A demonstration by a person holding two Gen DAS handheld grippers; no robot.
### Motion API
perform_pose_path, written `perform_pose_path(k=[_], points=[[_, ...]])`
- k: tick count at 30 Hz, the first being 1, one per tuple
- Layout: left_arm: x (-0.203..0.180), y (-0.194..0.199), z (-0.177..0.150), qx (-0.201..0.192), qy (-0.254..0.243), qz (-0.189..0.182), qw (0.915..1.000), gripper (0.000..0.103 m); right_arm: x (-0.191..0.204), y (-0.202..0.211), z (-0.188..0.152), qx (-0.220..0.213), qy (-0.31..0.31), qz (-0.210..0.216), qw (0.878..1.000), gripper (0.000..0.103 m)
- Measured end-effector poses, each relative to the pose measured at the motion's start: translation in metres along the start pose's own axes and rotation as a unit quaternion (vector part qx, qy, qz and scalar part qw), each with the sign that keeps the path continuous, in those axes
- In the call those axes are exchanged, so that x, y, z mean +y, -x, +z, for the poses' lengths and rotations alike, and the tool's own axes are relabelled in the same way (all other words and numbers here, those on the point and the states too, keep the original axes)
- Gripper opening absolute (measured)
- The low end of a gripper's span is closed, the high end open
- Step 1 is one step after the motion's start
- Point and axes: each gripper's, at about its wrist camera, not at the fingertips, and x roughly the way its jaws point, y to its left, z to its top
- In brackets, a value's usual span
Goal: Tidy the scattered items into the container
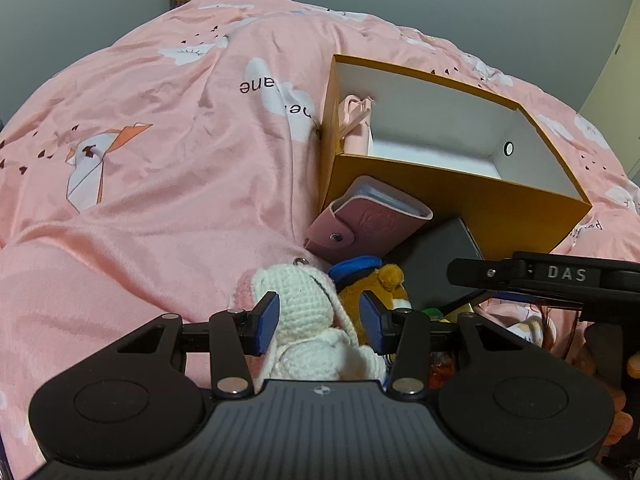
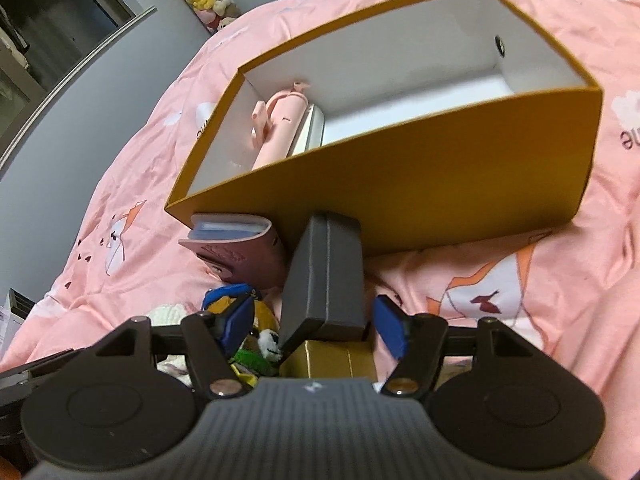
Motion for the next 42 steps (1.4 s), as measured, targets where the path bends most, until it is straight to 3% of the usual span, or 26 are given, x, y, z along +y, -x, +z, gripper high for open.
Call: perform_pose_path(k=[2, 4, 5, 9, 11, 15, 18, 22, 24, 26, 30, 36, 39, 42], points=[[0.000, -0.001, 0.002, 0.000, 0.000, 0.001, 1.0000, 0.052, -0.003, -0.005, 0.002, 0.004, -0.005, 0.005, 1.000, 0.065], [0.001, -0.001, 0.005, 0.000, -0.001, 0.000, 1.0000, 0.052, -0.003, -0.008, 0.005, 0.007, -0.006, 0.009, 1.000, 0.054], [0.001, -0.001, 0.007, -0.001, -0.002, -0.001, 1.0000, 0.052, -0.003, -0.009, 0.006, 0.008, -0.003, 0.007, 1.000, 0.038], [0.001, 0.000, 0.014, -0.008, -0.011, -0.001, 0.9999, 0.052, 0.008, 0.001, 0.005, -0.002, 0.035, 0.001, 0.999, 0.037], [0.000, 0.000, 0.018, -0.011, -0.021, -0.003, 0.9997, 0.052, 0.022, 0.014, 0.003, -0.022, 0.090, -0.029, 0.995, 0.036], [-0.007, -0.001, 0.027, -0.012, -0.046, -0.007, 0.9988, 0.052, 0.048, 0.032, -0.003, -0.045, 0.214, -0.111, 0.969, 0.036], [-0.010, -0.004, 0.035, -0.011, -0.056, -0.014, 0.9983, 0.052, 0.049, 0.035, -0.004, -0.033, 0.247, -0.136, 0.959, 0.036], [-0.013, -0.012, 0.046, -0.002, -0.067, -0.027, 0.9974, 0.052, 0.049, 0.030, -0.012, -0.022, 0.306, -0.200, 0.930, 0.036], [-0.015, -0.016, 0.052, 0.000, -0.060, -0.044, 0.9972, 0.052, 0.047, 0.025, -0.014, -0.011, 0.323, -0.214, 0.922, 0.036], [-0.016, -0.017, 0.059, -0.008, -0.051, -0.069, 0.9963, 0.052, 0.043, 0.020, -0.014, 0.001, 0.320, -0.212, 0.923, 0.036], [-0.025, -0.025, 0.062, -0.019, -0.067, -0.076, 0.9947, 0.052, 0.039, 0.018, -0.011, -0.001, 0.305, -0.207, 0.930, 0.037], [-0.020, -0.041, 0.056, 0.008, -0.055, -0.094, 0.9940, 0.022, 0.038, 0.016, -0.014, -0.003, 0.296, -0.188, 0.937, 0.039], [-0.013, -0.042, 0.051, 0.029, -0.038, -0.109, 0.9928, 0.020, 0.044, 0.026, -0.010, -0.021, 0.294, -0.166, 0.941, 0.043], [-0.020, -0.036, 0.043, 0.032, -0.075, -0.103, 0.9914, 0.020, 0.046, 0.028, -0.003, -0.019, 0.286, -0.140, 0.948, 0.043]])
